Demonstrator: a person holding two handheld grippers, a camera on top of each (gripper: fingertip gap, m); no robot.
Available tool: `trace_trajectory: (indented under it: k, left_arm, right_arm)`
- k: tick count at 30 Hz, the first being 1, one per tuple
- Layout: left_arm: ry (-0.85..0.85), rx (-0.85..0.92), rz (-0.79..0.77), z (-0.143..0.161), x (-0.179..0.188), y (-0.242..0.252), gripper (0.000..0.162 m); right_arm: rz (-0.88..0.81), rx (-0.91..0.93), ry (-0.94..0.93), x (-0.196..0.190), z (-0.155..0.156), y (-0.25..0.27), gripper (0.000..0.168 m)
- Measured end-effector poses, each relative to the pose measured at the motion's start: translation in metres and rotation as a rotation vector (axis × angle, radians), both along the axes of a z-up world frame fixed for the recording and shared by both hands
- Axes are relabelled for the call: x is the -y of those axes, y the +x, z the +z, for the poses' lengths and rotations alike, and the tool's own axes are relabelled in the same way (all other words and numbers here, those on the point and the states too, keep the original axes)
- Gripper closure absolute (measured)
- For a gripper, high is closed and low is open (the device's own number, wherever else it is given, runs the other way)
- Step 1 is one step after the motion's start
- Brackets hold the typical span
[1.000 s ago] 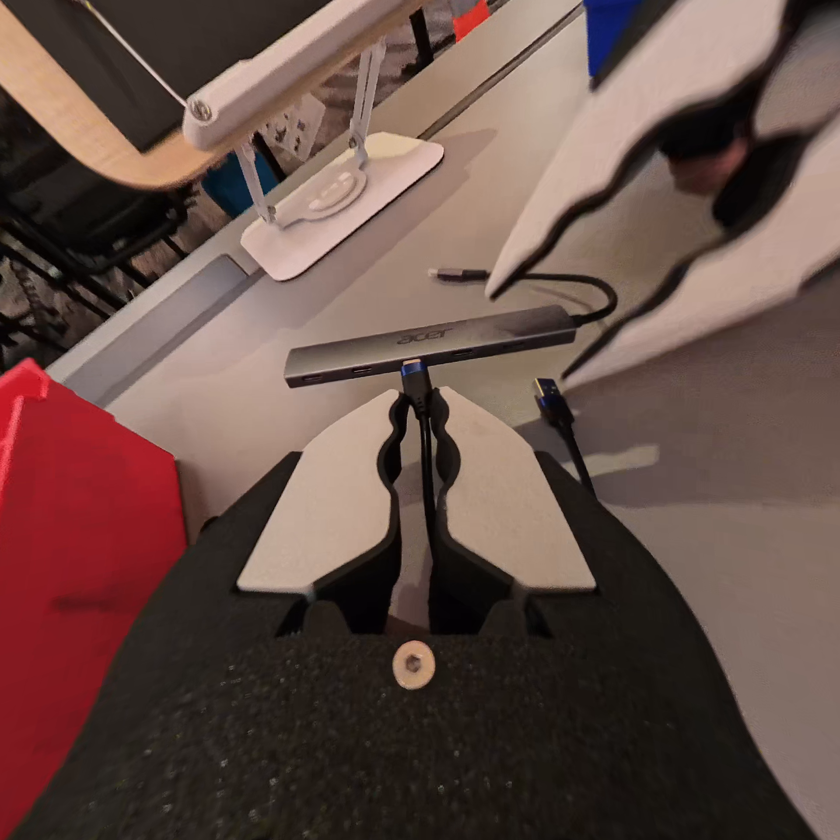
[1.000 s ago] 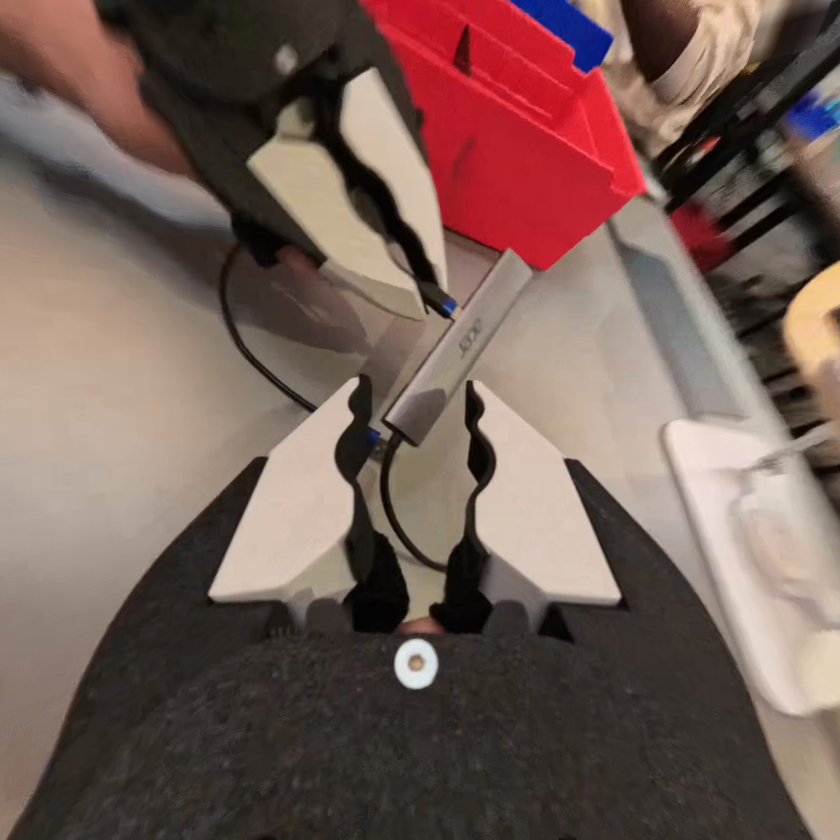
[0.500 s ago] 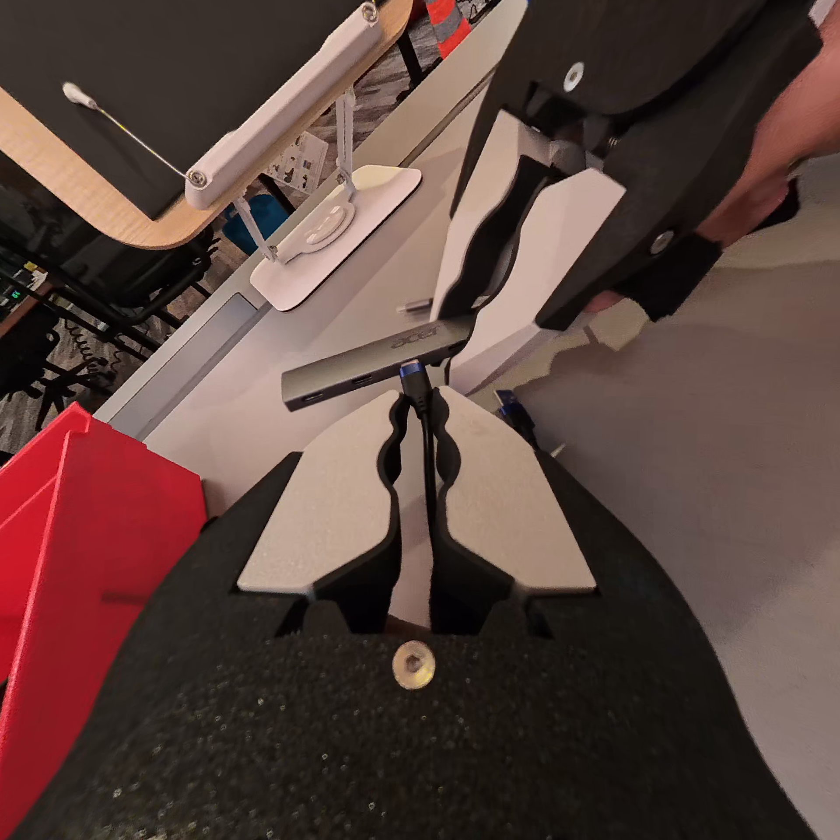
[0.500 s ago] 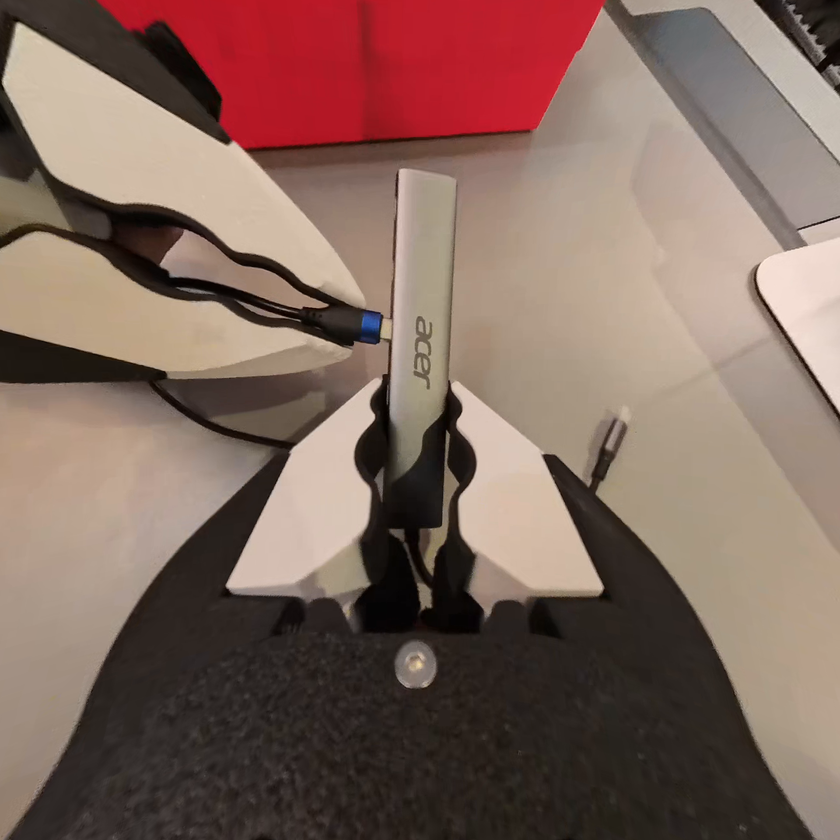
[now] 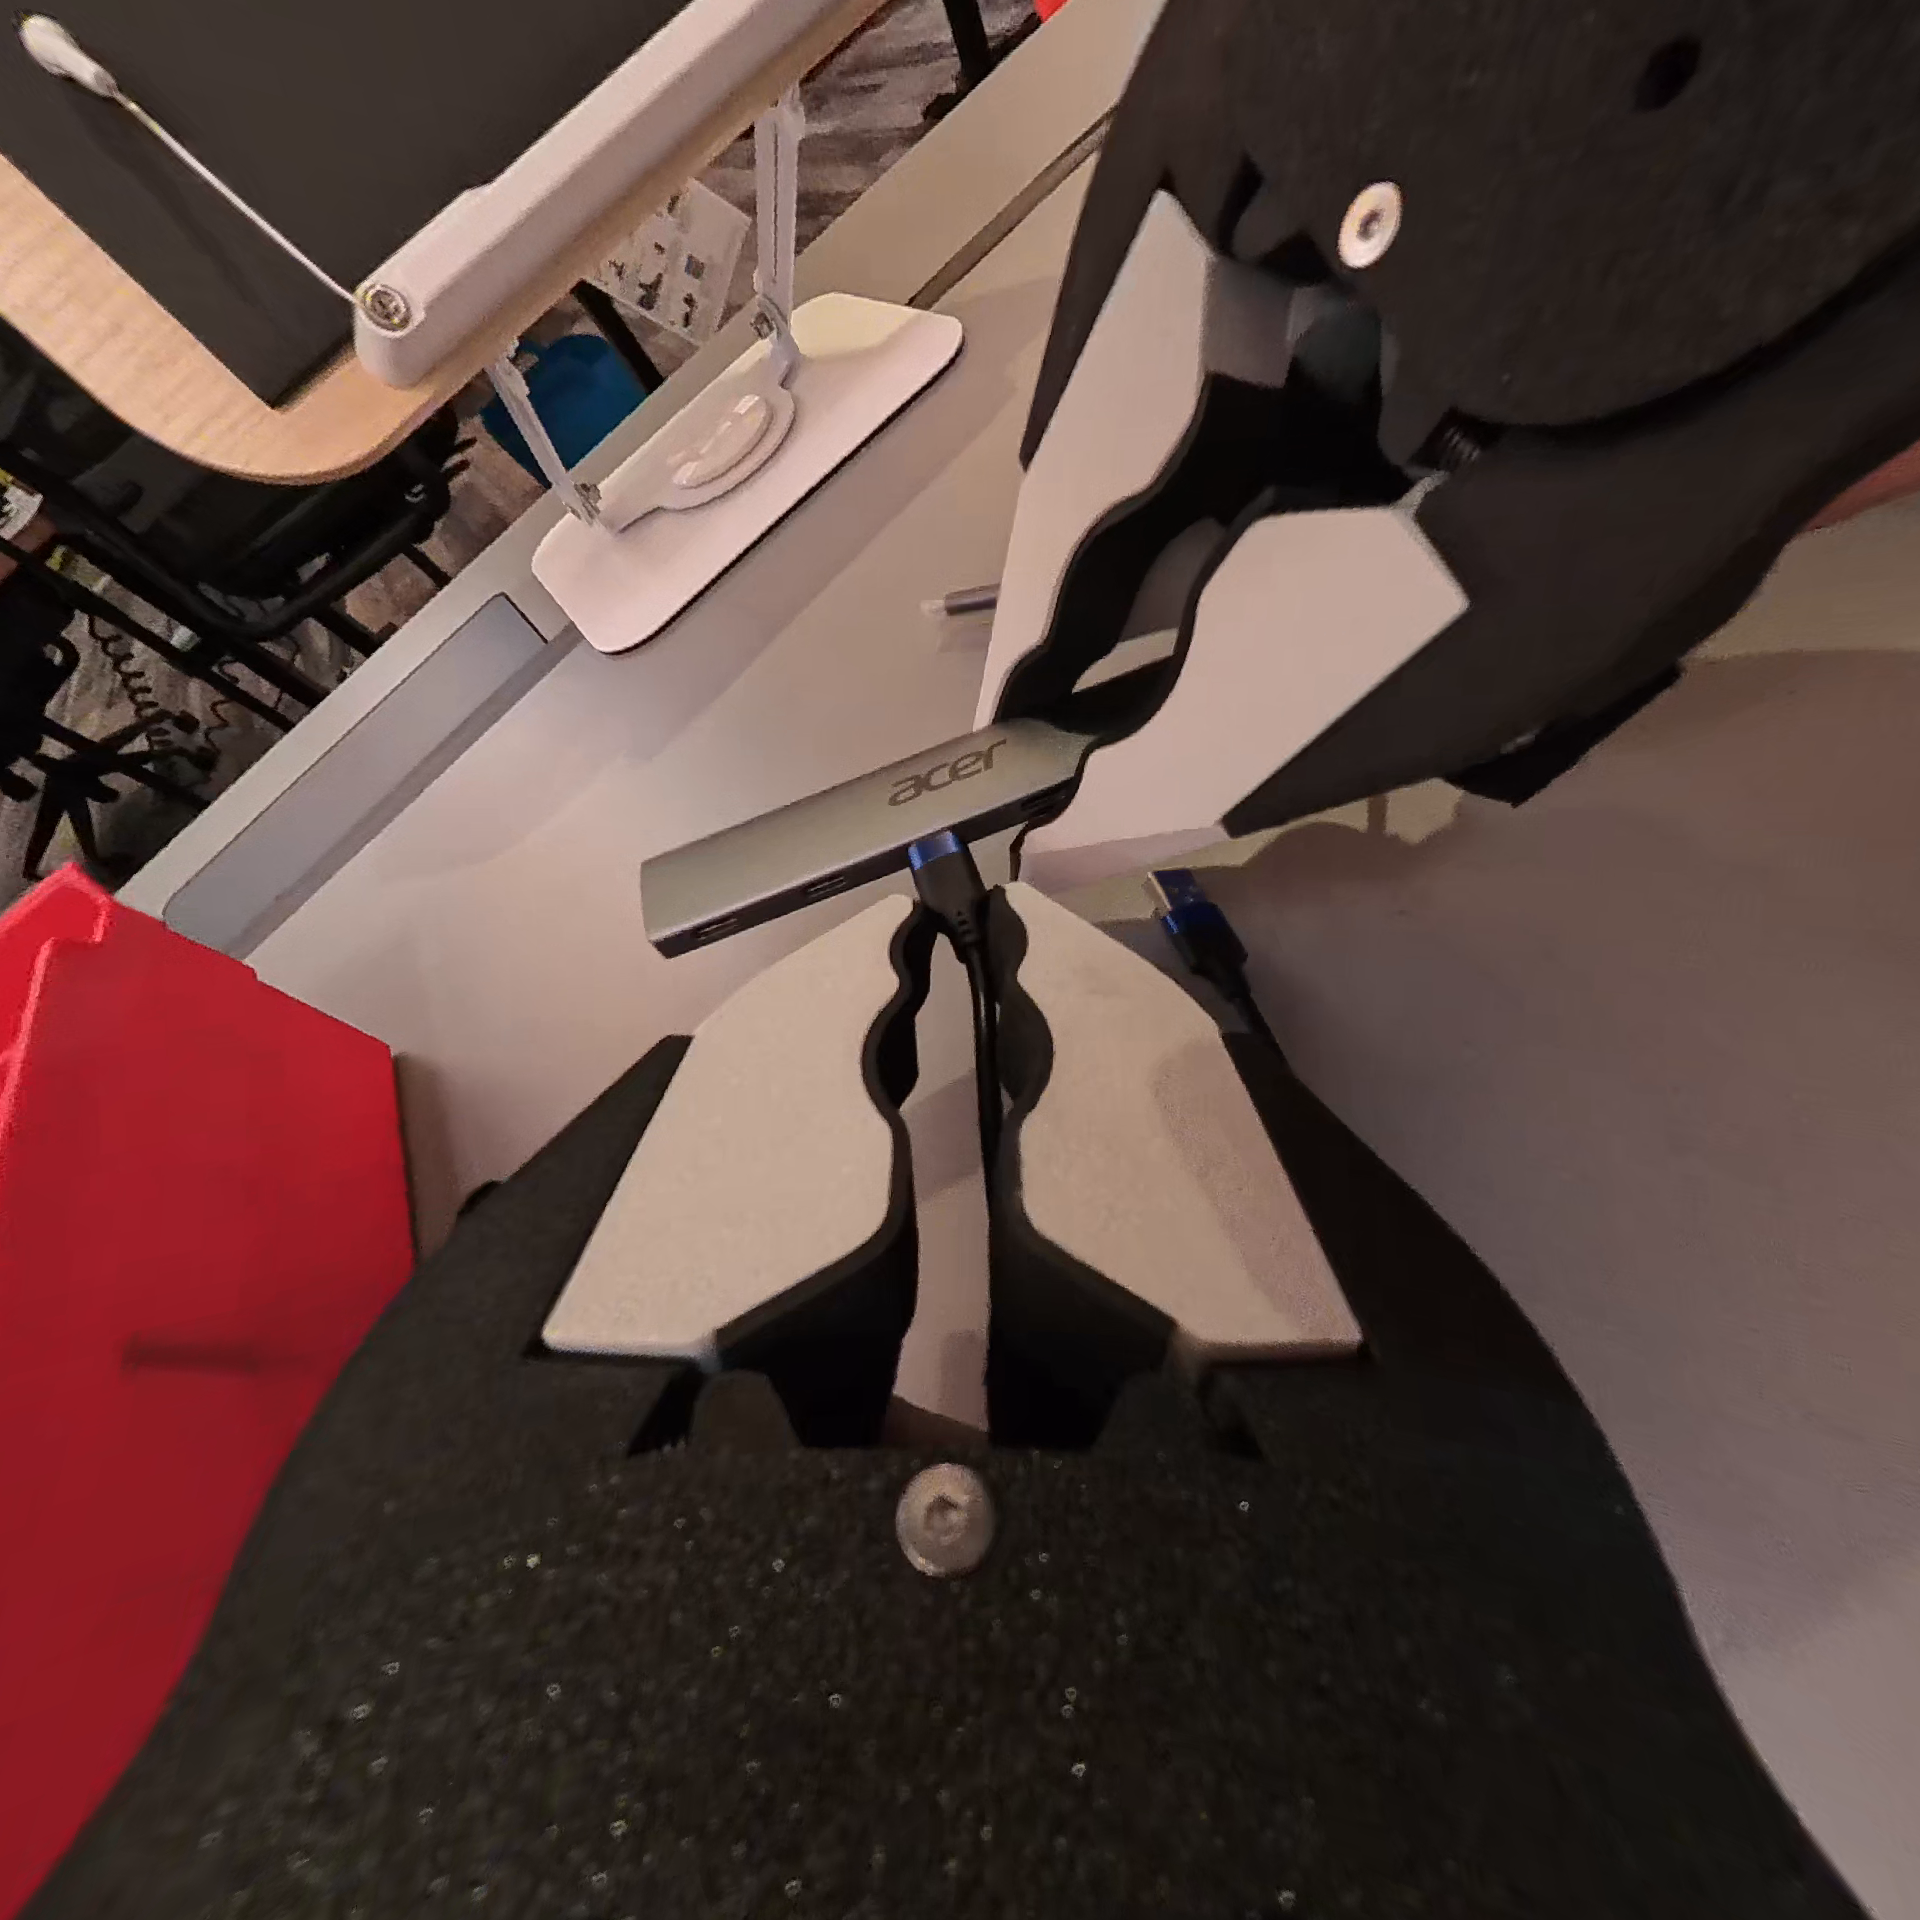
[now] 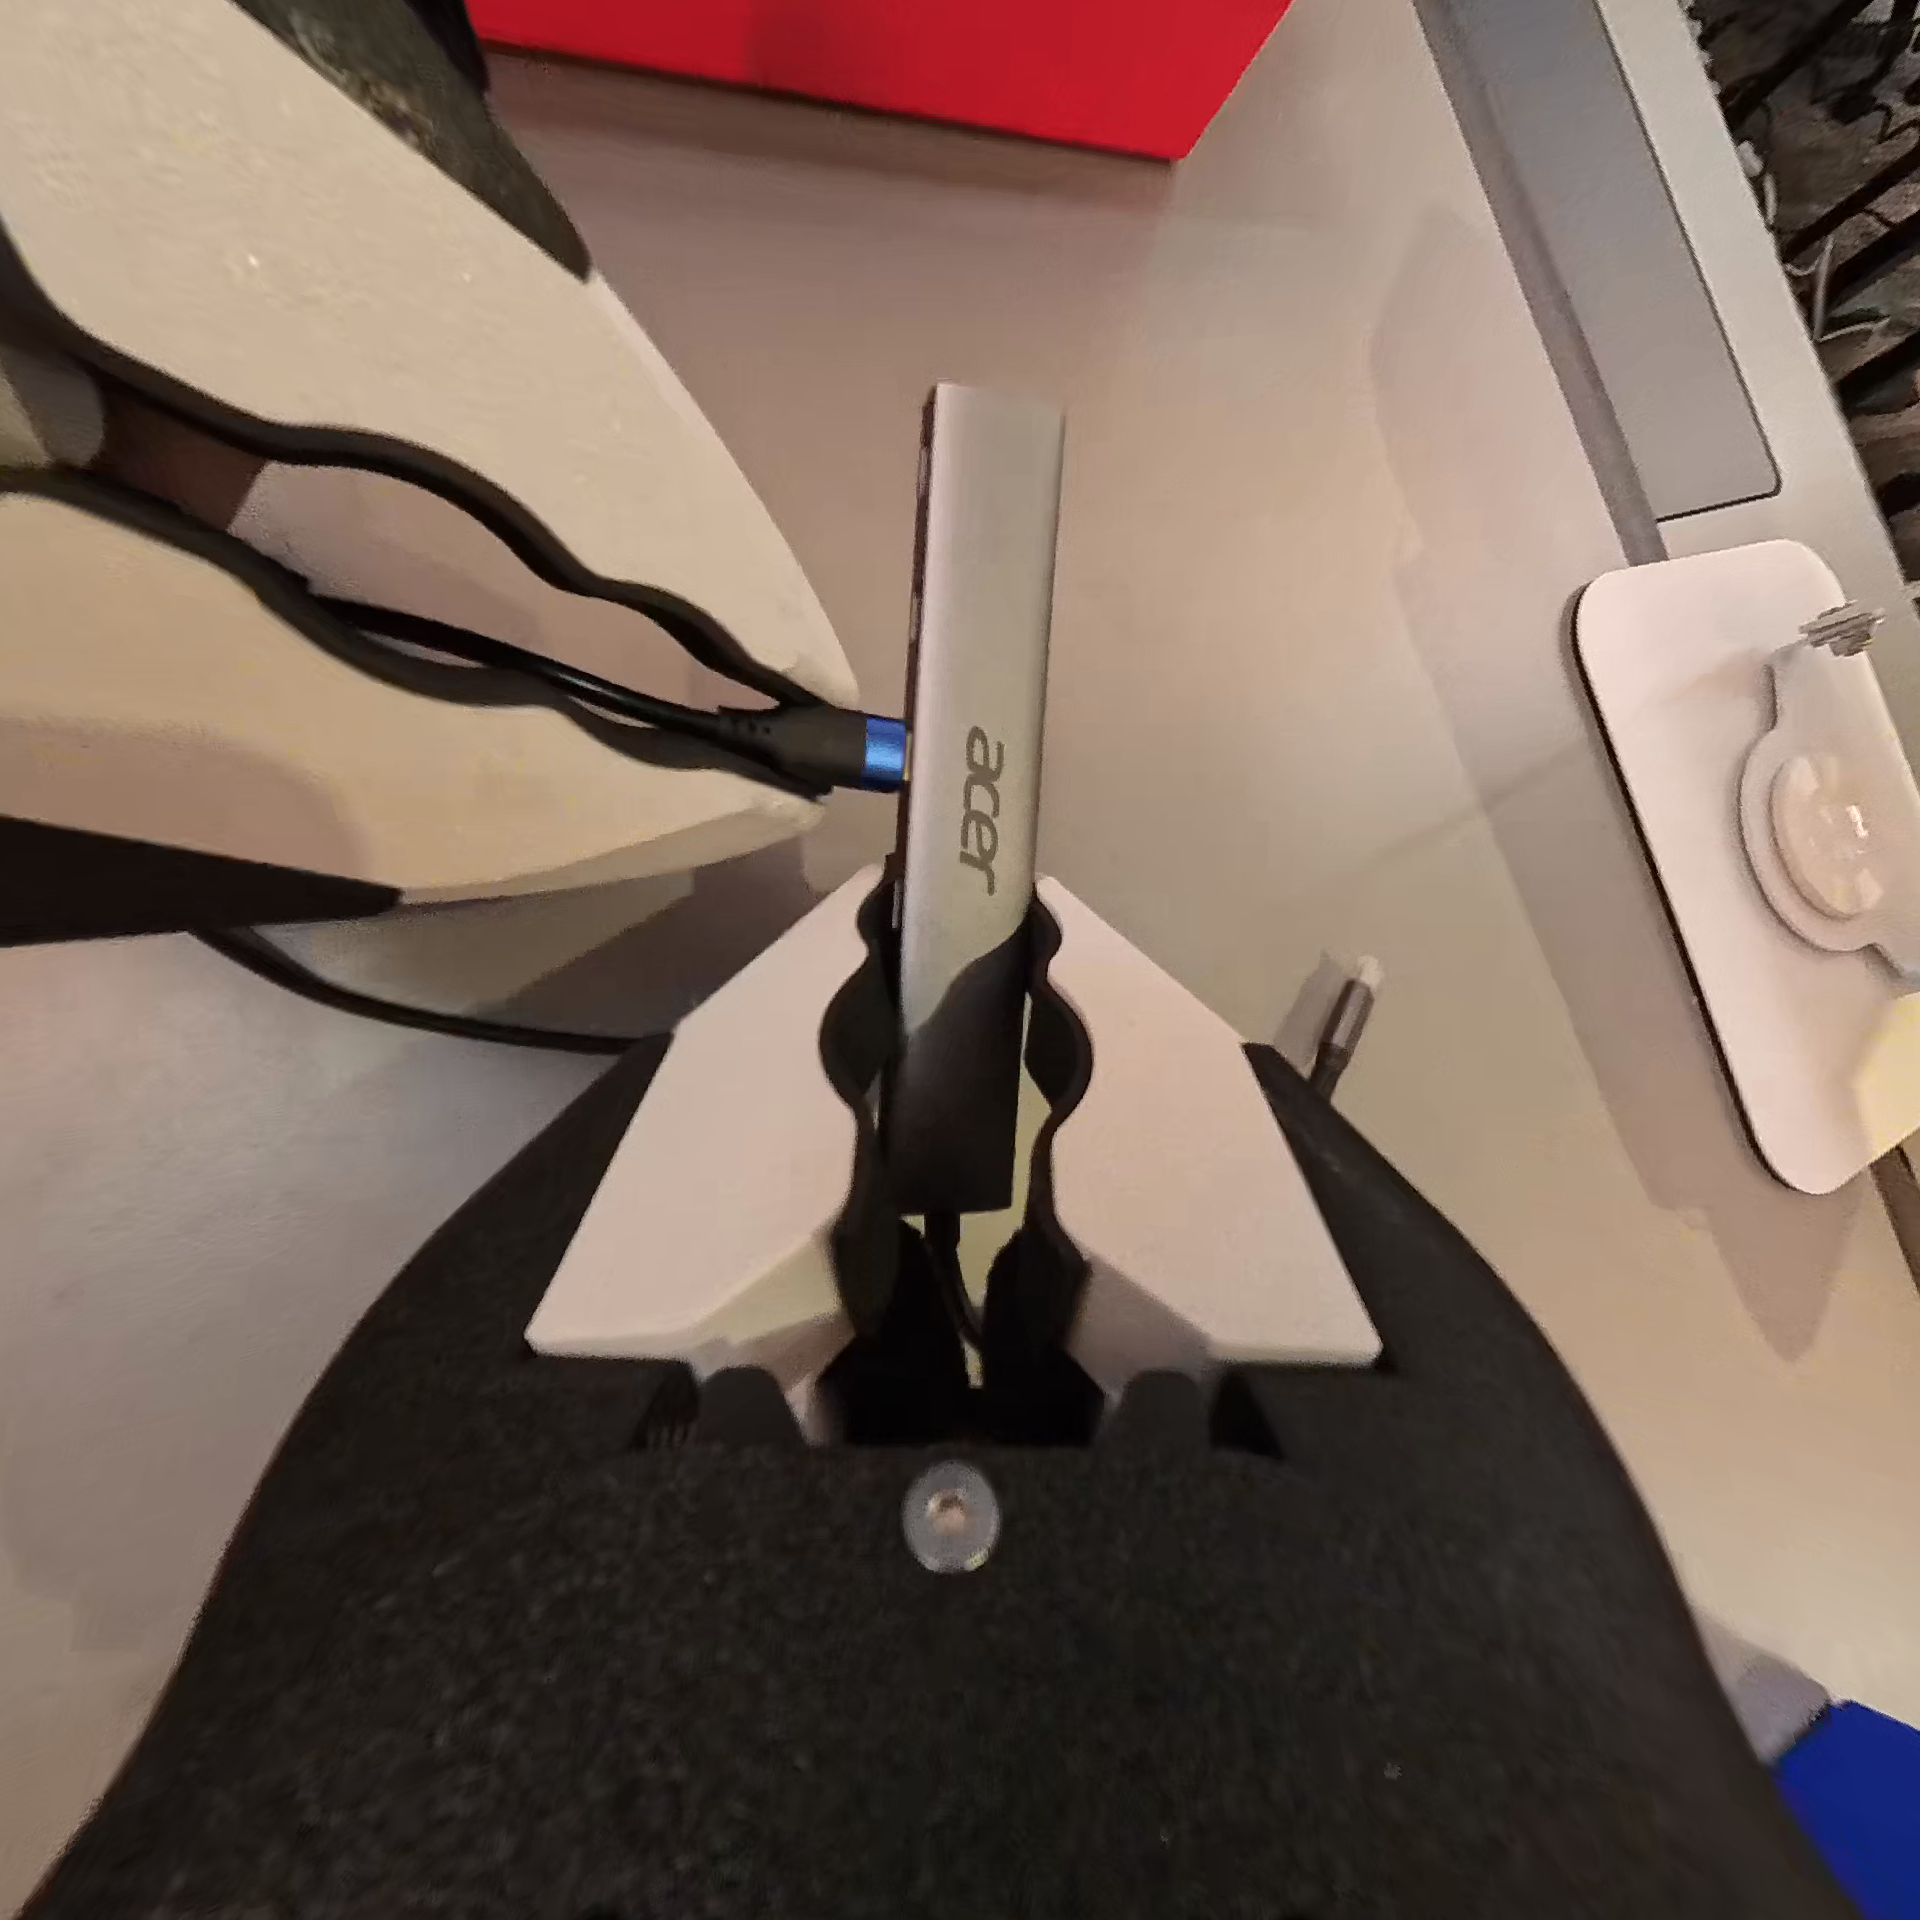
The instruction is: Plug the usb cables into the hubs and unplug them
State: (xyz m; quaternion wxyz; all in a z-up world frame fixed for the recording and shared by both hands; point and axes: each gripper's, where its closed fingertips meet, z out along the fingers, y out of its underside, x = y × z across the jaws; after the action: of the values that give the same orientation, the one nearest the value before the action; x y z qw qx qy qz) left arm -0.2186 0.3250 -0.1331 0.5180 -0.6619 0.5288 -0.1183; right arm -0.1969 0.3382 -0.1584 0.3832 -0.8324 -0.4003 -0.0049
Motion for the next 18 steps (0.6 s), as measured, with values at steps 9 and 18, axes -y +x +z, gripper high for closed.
trace_trajectory:
  k: [9,18]
  left_arm:
    - [-0.049,0.053,0.014,-0.004,-0.005,0.005,0.153]
    - [-0.306,0.387,0.048,0.046,0.046,-0.035,0.130]
  right_arm:
    - [-0.017,-0.093,-0.026,-0.004,-0.002,0.003,0.150]
    - [-0.075,-0.171,0.154,-0.018,0.097,0.055,0.149]
